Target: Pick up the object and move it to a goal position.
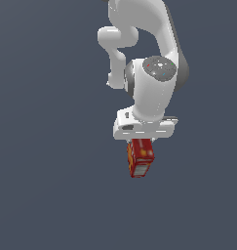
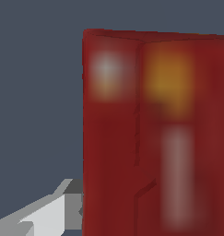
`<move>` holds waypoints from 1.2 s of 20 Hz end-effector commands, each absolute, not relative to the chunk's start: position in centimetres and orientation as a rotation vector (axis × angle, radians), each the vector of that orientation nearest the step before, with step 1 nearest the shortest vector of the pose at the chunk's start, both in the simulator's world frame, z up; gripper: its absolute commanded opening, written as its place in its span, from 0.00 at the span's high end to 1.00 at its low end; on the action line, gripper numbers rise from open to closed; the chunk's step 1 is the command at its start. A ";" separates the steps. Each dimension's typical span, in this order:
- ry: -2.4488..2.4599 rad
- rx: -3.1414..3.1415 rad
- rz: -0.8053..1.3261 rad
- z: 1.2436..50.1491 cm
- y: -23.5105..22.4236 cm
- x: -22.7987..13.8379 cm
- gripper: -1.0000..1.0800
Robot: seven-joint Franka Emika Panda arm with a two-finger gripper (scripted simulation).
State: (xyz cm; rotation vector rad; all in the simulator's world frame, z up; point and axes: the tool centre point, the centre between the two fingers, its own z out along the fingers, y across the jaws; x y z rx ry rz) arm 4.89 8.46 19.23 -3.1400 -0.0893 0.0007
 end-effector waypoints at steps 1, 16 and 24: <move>-0.089 -3.140 0.000 19.3 8.4 4.9 1.00; -0.089 -3.140 0.000 19.4 9.5 1.0 1.00; -0.089 -3.141 0.000 19.6 10.9 -3.9 1.00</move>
